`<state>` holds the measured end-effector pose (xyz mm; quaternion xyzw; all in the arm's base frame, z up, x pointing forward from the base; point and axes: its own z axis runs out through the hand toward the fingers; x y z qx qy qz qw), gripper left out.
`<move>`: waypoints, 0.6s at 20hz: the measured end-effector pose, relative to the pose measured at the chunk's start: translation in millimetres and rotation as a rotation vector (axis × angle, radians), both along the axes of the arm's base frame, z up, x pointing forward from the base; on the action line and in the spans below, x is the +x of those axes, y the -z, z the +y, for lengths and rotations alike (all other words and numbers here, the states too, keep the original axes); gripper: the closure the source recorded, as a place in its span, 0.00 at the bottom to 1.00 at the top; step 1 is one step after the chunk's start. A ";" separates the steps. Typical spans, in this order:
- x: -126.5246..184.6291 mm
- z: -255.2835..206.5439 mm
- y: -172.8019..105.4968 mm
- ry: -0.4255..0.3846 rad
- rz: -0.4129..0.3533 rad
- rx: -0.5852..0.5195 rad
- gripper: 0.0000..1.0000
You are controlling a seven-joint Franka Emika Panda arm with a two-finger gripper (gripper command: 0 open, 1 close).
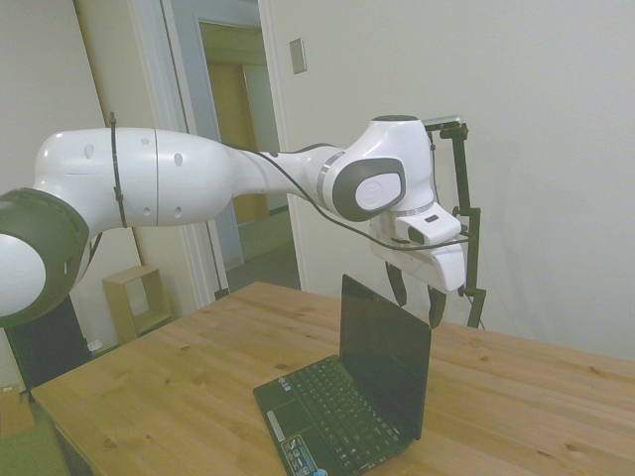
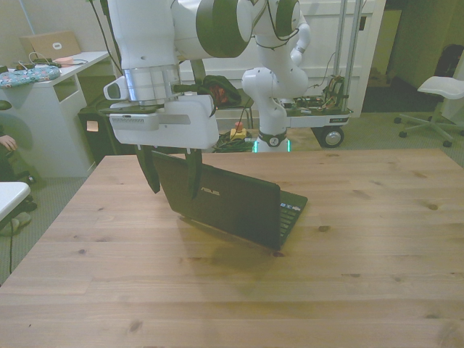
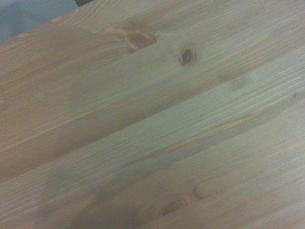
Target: Close the laptop
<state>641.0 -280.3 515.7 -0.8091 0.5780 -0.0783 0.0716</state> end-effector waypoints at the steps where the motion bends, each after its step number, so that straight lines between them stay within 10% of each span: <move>1: 0.0 0.1 0.0 0.000 -0.001 0.001 1.00; 12: -0.1 0.5 1.7 0.008 0.000 0.010 1.00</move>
